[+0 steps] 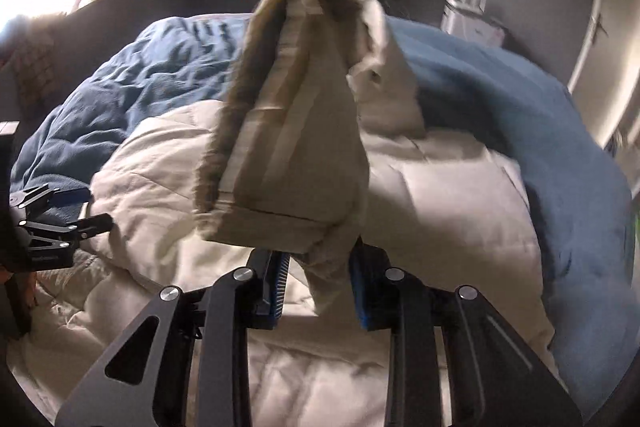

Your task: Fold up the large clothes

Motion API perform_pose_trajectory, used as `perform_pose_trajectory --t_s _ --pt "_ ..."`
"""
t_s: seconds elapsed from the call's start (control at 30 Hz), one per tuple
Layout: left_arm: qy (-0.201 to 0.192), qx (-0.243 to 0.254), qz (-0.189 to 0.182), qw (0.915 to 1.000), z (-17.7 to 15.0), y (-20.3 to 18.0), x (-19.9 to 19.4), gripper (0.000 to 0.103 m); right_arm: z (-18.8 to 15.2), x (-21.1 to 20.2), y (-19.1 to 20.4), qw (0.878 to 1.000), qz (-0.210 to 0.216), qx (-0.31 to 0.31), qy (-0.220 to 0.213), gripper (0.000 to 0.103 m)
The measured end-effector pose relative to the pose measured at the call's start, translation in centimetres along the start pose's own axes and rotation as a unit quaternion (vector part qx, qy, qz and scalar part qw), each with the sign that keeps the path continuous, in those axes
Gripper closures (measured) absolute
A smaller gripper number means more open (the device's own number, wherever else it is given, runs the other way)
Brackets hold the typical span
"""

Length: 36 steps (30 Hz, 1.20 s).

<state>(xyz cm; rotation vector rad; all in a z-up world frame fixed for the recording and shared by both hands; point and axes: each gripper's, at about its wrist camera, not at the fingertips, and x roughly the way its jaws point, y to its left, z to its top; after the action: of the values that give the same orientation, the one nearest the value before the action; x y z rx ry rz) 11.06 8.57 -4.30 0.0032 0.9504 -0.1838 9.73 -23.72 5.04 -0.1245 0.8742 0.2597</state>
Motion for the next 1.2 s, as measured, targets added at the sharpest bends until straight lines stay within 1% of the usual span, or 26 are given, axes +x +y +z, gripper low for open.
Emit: perform_pose_trajectory --t_s 0.07,0.13,0.23,0.3,0.37,0.43,0.5,0.57,0.63,0.73,0.83,0.93,1.0,1.07,1.2 --pt "0.013 0.001 0.001 0.9999 0.0 -0.1 0.7 0.030 -0.7 0.8 -1.3 1.000 -0.011 0.011 0.013 0.079" --pt "0.025 0.001 0.006 0.9997 0.0 -0.1 1.5 0.030 -1.2 1.8 -2.3 0.999 -0.011 0.025 0.027 0.079" --pt "0.032 0.005 0.011 0.9994 -0.1 -0.3 1.9 0.030 -1.7 2.8 -3.4 0.998 0.005 0.052 0.047 0.079" --pt "0.031 0.004 0.010 0.9995 -0.1 -0.3 1.8 0.029 -1.7 2.7 -3.6 0.997 0.024 0.055 0.053 0.078" --pt "0.029 0.001 0.008 0.9995 -0.2 -0.2 1.8 0.029 -1.6 2.0 -4.1 0.996 0.040 0.050 0.058 0.071" --pt "0.028 0.001 0.009 0.9996 -0.2 -0.2 1.7 0.029 -1.8 1.2 -4.9 0.996 0.038 0.043 0.061 0.047" --pt "0.027 0.002 0.010 0.9996 -0.1 -0.3 1.7 0.028 -2.4 0.2 -6.2 0.997 0.038 0.043 0.059 0.042" --pt "0.027 0.002 0.010 0.9996 -0.2 -0.3 1.6 0.028 -3.1 -0.3 -7.6 0.996 0.030 0.054 0.062 0.042" --pt "0.027 0.003 0.011 0.9996 -0.2 -0.3 1.6 0.028 -3.4 -0.9 -9.6 0.995 0.026 0.080 0.054 0.042" --pt "0.027 0.003 0.011 0.9996 -0.2 -0.3 1.6 0.028 -3.2 -0.8 -11.9 0.991 0.038 0.124 0.045 0.042" --pt "0.027 0.002 0.010 0.9996 -0.2 -0.3 1.6 0.028 -2.8 0.1 -12.5 0.989 0.045 0.137 0.040 0.042" --pt "0.027 0.003 0.011 0.9996 -0.2 -0.3 1.6 0.028 -3.3 1.0 -12.8 0.986 0.054 0.148 0.054 0.042" --pt "0.027 0.002 0.010 0.9996 -0.2 -0.3 1.6 0.028 -3.6 1.1 -12.8 0.985 0.066 0.146 0.057 0.042" --pt "0.027 0.003 0.011 0.9996 -0.1 -0.4 1.6 0.028 -3.7 1.0 -12.2 0.987 0.075 0.131 0.059 0.043" --pt "0.026 0.004 0.011 0.9996 -0.1 -0.4 1.6 0.027 -3.3 0.3 -10.2 0.994 0.064 0.081 0.044 0.044"
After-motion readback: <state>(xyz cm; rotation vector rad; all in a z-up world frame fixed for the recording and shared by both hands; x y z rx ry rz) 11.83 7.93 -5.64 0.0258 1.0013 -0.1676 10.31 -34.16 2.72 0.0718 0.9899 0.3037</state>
